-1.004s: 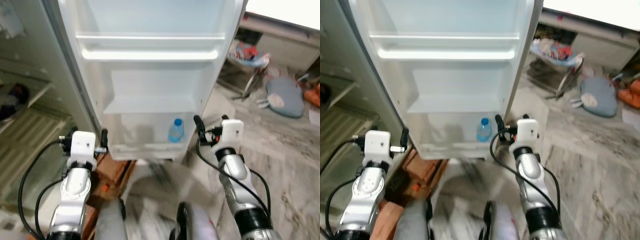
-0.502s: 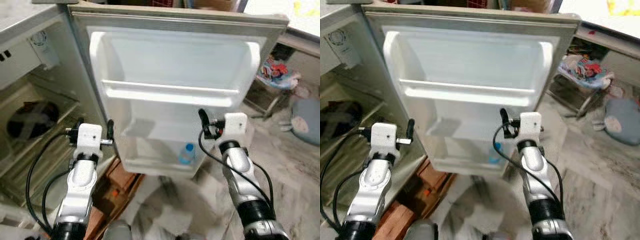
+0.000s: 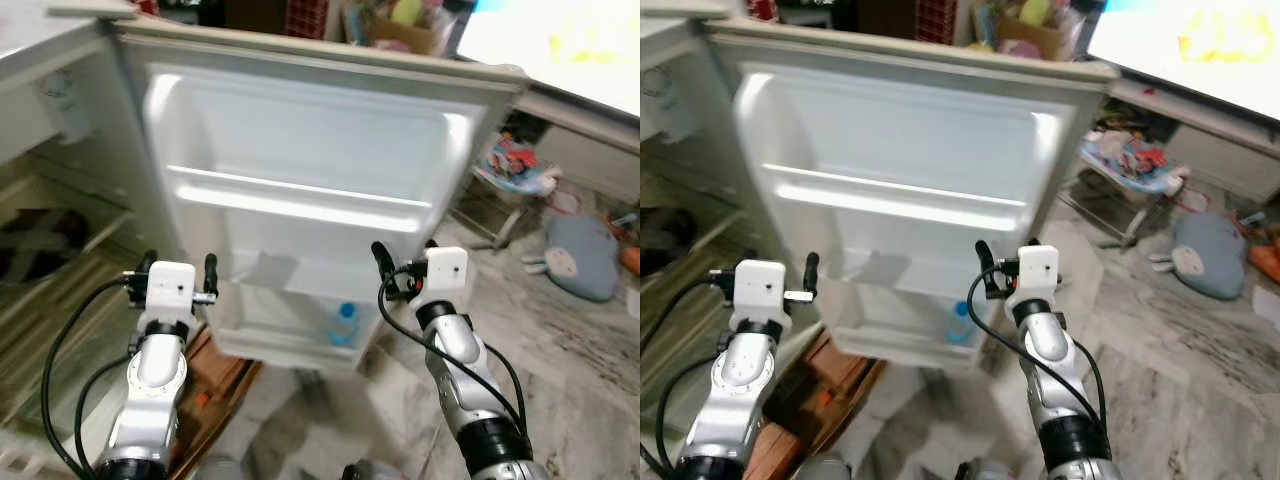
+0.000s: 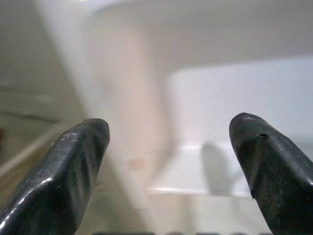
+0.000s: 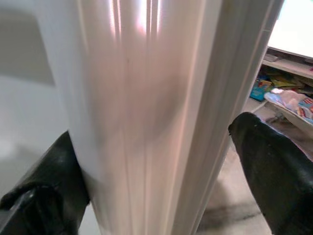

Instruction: Restocking fridge

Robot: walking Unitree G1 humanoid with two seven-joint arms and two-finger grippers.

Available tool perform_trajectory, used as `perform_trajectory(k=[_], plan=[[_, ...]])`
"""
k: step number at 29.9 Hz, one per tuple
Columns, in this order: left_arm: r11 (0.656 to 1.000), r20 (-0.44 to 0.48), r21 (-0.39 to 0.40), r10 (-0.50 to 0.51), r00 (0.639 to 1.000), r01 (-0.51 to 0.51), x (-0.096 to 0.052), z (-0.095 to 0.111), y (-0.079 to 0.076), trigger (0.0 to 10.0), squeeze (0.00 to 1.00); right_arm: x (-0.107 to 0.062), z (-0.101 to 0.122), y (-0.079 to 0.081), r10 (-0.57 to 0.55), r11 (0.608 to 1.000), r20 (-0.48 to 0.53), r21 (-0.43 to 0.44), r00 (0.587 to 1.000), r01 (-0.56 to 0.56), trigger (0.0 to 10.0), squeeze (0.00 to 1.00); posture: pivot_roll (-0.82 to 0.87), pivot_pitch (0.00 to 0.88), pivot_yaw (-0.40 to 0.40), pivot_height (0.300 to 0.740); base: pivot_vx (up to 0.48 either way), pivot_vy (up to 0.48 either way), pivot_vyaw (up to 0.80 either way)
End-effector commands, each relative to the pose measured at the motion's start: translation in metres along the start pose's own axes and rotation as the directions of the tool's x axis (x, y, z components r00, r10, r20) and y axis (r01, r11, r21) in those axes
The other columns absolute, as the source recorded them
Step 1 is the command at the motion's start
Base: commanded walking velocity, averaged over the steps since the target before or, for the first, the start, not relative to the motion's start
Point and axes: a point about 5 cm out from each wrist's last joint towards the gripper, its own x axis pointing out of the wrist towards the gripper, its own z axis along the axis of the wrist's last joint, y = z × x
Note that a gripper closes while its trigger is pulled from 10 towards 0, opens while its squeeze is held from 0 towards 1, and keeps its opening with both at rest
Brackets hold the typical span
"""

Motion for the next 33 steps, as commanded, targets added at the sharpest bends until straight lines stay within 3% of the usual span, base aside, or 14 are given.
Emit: perform_trajectory(k=[1, 8, 11, 14, 17, 23, 33], plan=[[0.999, 0.009, 0.031, 0.028, 1.000, -0.028, 0.001, 0.002, 0.012, 10.0, 0.00, 0.002, 0.014, -0.010, -0.033, 0.999, 0.063, -0.003, 0.997, 0.033, 10.0, 0.00, 0.16, 0.000, -0.081, 0.740, 0.000, -0.412, 0.00], [0.999, 0.010, 0.036, 0.037, 0.999, -0.038, 0.000, 0.003, 0.015, 10.0, 0.00, 0.000, 0.029, -0.006, -0.008, 1.000, 0.156, -0.027, 0.988, 0.012, 10.0, 0.00, 0.16, 0.000, -0.077, 0.740, 0.000, -0.409, 0.00], [0.999, 0.009, 0.038, 0.029, 1.000, -0.029, -0.001, 0.003, 0.013, 10.0, 0.00, 0.000, 0.027, -0.006, -0.005, 0.998, 0.145, -0.066, 0.989, 0.015, 10.0, 0.00, 0.15, 0.000, -0.073, 0.740, 0.000, -0.411, 0.00], [0.999, 0.010, 0.040, 0.022, 1.000, -0.023, 0.000, 0.003, 0.011, 10.0, 0.00, 0.000, 0.025, -0.006, -0.004, 0.999, 0.131, -0.049, 0.991, 0.010, 10.0, 0.00, 0.15, 0.000, -0.070, 0.740, 0.000, -0.411, 0.00], [0.998, 0.012, 0.052, 0.028, 1.000, -0.029, 0.001, 0.004, 0.013, 10.0, 0.00, 0.002, 0.021, -0.009, -0.039, 0.988, 0.101, -0.144, 0.994, 0.053, 10.0, 0.00, 0.15, 0.000, -0.069, 0.740, 0.000, -0.411, 0.00], [0.996, 0.004, 0.069, 0.058, 0.998, -0.059, 0.002, 0.002, 0.019, 10.0, 0.00, 0.003, 0.019, -0.003, 0.017, 0.980, 0.087, -0.198, 0.996, 0.001, 10.0, 0.00, 0.16, 0.000, -0.071, 0.740, 0.000, -0.366, 0.00], [0.996, 0.000, 0.073, 0.058, 0.998, -0.058, 0.001, 0.001, 0.016, 10.0, 0.00, 0.007, 0.021, -0.002, 0.013, 0.985, 0.101, -0.171, 0.995, 0.005, 10.0, 0.00, 0.17, 0.000, -0.082, 0.740, 0.000, -0.314, 0.77]])
